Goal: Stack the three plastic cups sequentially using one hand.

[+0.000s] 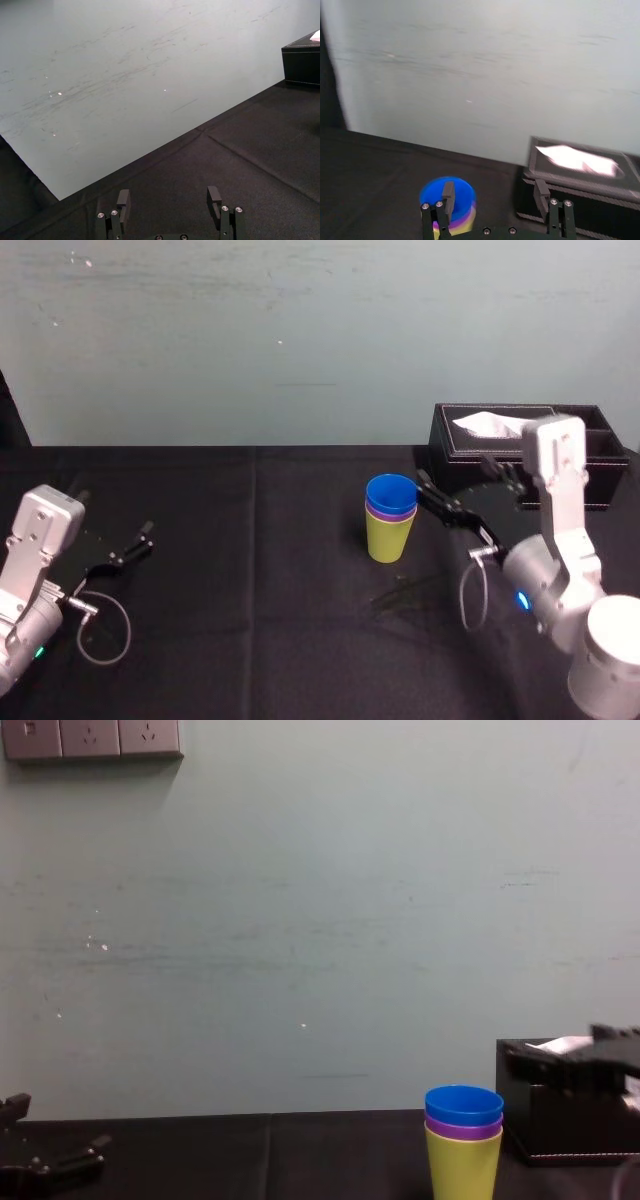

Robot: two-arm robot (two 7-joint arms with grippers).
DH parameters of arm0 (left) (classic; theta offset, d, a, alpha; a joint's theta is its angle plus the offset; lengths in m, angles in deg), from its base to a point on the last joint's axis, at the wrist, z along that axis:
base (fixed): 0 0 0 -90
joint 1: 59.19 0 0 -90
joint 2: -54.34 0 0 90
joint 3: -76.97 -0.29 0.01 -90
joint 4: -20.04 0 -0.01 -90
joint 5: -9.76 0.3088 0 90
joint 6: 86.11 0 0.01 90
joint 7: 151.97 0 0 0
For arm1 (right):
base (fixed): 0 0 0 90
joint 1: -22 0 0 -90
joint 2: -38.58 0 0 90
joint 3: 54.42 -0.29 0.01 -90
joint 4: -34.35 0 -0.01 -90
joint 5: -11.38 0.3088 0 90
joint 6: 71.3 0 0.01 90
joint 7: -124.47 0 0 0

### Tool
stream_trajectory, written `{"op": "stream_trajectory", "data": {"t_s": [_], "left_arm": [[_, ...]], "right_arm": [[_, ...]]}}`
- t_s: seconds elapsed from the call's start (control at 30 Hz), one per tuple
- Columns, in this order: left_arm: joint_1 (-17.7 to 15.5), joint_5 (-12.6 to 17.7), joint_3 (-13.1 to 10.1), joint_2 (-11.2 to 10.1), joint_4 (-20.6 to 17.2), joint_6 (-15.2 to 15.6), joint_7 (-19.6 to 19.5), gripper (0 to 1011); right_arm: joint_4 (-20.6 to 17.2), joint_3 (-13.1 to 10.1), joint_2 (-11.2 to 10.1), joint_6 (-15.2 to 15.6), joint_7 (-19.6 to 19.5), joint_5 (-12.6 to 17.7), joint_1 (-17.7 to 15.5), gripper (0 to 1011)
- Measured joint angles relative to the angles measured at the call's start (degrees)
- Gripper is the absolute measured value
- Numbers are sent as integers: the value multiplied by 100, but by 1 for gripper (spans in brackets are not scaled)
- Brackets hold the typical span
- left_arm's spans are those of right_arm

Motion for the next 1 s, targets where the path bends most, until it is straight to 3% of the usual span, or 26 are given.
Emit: {"op": "stream_trajectory", "data": {"t_s": [0.3,0.57,1.0], "left_arm": [[0,0,0,0,0,0,0,1000],[0,0,0,0,0,0,0,1000],[0,0,0,0,0,0,0,1000]], "right_arm": [[6,-325,331,-148,-743,-291,-678,1003],[133,-341,444,19,-856,-483,-782,1003],[115,-339,430,-38,-854,-462,-779,1003]]}}
